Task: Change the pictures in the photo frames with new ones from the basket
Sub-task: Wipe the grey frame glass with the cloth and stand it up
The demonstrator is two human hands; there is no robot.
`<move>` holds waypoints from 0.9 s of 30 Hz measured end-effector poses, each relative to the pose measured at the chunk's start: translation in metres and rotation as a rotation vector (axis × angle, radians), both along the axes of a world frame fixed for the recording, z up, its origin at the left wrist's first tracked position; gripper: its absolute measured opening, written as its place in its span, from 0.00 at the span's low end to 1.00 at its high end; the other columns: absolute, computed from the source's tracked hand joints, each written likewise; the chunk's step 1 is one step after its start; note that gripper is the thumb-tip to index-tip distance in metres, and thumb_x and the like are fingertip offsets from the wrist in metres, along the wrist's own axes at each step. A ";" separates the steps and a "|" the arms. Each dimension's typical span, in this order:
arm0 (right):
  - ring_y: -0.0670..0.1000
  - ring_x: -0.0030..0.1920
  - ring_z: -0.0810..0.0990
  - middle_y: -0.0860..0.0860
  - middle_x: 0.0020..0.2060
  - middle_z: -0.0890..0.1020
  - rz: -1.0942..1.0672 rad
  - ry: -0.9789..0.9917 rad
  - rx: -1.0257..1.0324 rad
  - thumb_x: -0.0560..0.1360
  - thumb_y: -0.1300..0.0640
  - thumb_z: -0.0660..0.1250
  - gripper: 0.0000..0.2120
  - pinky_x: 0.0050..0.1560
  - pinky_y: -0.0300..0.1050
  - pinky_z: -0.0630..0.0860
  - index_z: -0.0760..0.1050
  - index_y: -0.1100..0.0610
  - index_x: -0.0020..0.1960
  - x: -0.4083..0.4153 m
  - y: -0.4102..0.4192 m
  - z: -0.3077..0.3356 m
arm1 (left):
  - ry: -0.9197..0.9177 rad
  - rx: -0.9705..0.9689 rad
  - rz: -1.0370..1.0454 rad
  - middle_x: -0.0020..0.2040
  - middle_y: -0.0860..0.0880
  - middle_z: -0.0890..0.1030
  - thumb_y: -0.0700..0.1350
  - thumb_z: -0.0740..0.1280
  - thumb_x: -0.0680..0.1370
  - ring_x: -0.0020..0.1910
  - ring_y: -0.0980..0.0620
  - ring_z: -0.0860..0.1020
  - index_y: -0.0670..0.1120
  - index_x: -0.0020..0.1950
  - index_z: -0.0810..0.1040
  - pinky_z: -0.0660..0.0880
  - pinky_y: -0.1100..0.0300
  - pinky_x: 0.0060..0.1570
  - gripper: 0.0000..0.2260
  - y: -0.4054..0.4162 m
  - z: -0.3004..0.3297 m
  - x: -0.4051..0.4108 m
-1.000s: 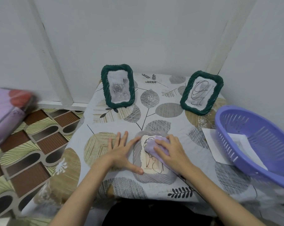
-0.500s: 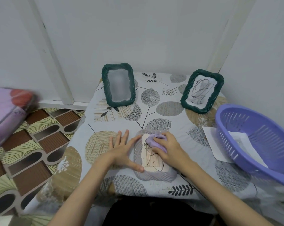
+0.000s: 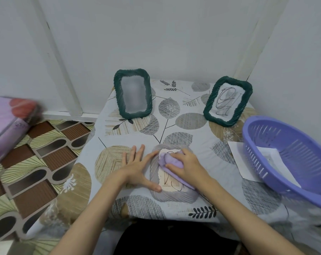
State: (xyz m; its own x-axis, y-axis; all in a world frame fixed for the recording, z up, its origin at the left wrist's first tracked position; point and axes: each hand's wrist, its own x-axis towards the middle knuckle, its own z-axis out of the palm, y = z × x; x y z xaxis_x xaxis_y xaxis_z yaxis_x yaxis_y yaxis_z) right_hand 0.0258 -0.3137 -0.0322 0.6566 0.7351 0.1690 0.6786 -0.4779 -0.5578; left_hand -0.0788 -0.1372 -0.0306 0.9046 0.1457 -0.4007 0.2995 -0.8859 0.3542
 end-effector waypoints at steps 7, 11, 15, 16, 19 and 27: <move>0.46 0.44 0.70 0.43 0.40 0.66 0.126 -0.006 -0.065 0.66 0.34 0.60 0.29 0.43 0.35 0.64 0.78 0.52 0.57 0.001 -0.039 0.006 | 0.016 0.017 -0.001 0.73 0.47 0.27 0.70 0.71 0.57 0.68 0.43 0.24 0.67 0.71 0.35 0.28 0.39 0.67 0.55 0.000 0.001 0.000; 0.47 0.47 0.68 0.48 0.43 0.66 0.000 -0.011 -0.031 0.71 0.44 0.68 0.19 0.48 0.41 0.69 0.79 0.53 0.57 0.023 -0.015 0.010 | 0.023 0.013 -0.005 0.72 0.47 0.27 0.70 0.71 0.58 0.68 0.44 0.24 0.67 0.71 0.34 0.28 0.40 0.67 0.55 -0.002 0.003 0.000; 0.47 0.50 0.68 0.49 0.46 0.66 0.157 0.031 -0.049 0.72 0.48 0.68 0.18 0.54 0.42 0.69 0.78 0.55 0.58 -0.004 -0.010 0.007 | 0.014 0.027 -0.004 0.73 0.47 0.27 0.70 0.70 0.59 0.69 0.44 0.24 0.66 0.71 0.35 0.28 0.40 0.67 0.54 -0.002 0.004 0.000; 0.45 0.49 0.68 0.48 0.45 0.66 0.207 0.038 -0.064 0.71 0.45 0.68 0.19 0.52 0.36 0.67 0.78 0.54 0.58 -0.009 -0.020 0.008 | 0.015 0.034 -0.005 0.73 0.47 0.27 0.70 0.70 0.59 0.69 0.44 0.24 0.66 0.71 0.35 0.28 0.40 0.67 0.54 -0.002 0.003 -0.001; 0.44 0.48 0.67 0.47 0.45 0.67 0.233 0.066 -0.141 0.69 0.43 0.69 0.20 0.47 0.32 0.62 0.78 0.49 0.58 -0.004 -0.045 0.016 | 0.022 0.047 -0.009 0.72 0.47 0.27 0.71 0.70 0.58 0.69 0.43 0.24 0.66 0.71 0.34 0.28 0.40 0.67 0.55 -0.002 0.002 0.000; 0.48 0.47 0.69 0.52 0.44 0.69 0.173 0.077 -0.063 0.68 0.49 0.72 0.17 0.48 0.40 0.65 0.80 0.54 0.55 -0.029 -0.007 0.015 | -0.015 0.075 -0.007 0.73 0.47 0.28 0.71 0.69 0.58 0.70 0.43 0.26 0.66 0.71 0.34 0.29 0.40 0.67 0.54 -0.002 -0.001 -0.001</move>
State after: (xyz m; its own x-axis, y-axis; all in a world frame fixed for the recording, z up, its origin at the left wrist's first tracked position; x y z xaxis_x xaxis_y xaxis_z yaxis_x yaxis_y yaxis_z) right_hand -0.0030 -0.3204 -0.0167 0.5289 0.8455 0.0733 0.7101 -0.3936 -0.5838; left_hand -0.0802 -0.1391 -0.0317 0.9117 0.1679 -0.3750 0.2879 -0.9122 0.2915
